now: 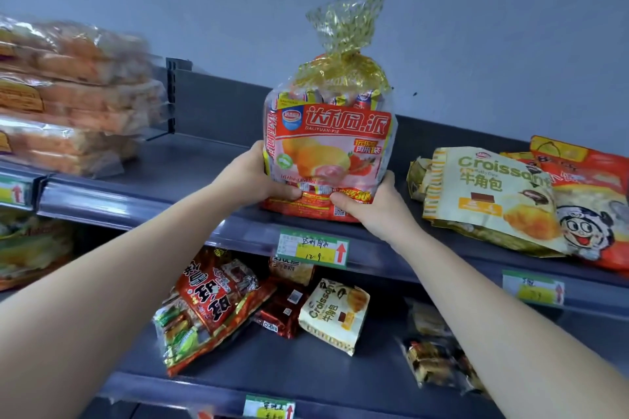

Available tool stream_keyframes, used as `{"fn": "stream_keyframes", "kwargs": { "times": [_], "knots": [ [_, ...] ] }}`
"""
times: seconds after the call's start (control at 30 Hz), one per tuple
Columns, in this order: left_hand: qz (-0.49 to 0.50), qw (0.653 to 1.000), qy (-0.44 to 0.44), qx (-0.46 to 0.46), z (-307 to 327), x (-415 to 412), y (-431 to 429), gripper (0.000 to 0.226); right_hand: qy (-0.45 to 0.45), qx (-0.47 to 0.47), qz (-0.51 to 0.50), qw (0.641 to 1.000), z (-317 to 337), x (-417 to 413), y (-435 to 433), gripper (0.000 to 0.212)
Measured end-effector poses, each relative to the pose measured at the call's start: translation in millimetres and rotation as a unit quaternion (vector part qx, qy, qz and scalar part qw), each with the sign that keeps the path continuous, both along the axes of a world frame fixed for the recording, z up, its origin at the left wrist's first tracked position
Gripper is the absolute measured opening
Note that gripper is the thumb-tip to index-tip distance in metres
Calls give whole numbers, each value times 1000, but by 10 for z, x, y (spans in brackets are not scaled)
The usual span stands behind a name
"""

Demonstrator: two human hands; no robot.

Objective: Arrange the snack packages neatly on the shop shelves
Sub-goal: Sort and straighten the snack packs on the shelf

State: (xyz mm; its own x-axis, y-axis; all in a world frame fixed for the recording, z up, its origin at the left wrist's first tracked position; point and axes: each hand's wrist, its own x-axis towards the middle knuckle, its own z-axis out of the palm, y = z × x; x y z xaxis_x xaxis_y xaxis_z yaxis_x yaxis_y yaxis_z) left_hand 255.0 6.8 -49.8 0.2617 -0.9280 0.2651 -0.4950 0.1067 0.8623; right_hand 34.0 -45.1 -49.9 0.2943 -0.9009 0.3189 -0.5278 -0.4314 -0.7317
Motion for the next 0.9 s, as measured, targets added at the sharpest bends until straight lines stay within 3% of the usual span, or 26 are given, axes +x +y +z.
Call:
{"fn": "stream_keyframes", "kwargs": {
  "times": [0.17, 0.33, 0.43, 0.57, 0.7, 0.77, 0.9],
  "knots": [
    [-33, 999, 40, 3, 65, -104, 204, 108, 67, 0, -32, 997, 54, -84, 123, 94],
    [18, 996, 72, -40, 86, -257, 400, 108, 34, -28, -49, 998, -31, -167, 282, 80],
    [51, 995, 65, -49, 94, -339, 510, 124, 26, -46, -60, 997, -51, -206, 358, 77],
    [71, 992, 64, -83, 99, -429, 603, 94, -27, -63, -30, 997, -44, -251, 451, 67],
    [125, 987, 47, -88, 108, -451, 677, 94, -47, -79, -48, 995, -68, -306, 476, 79],
    [147, 985, 28, -84, 103, -488, 738, 89, -64, -117, -69, 989, -123, -325, 499, 69],
    [233, 960, -18, -154, -3, -582, 895, 61, -135, -235, -72, 960, -301, -387, 646, 26]
  ]
}}
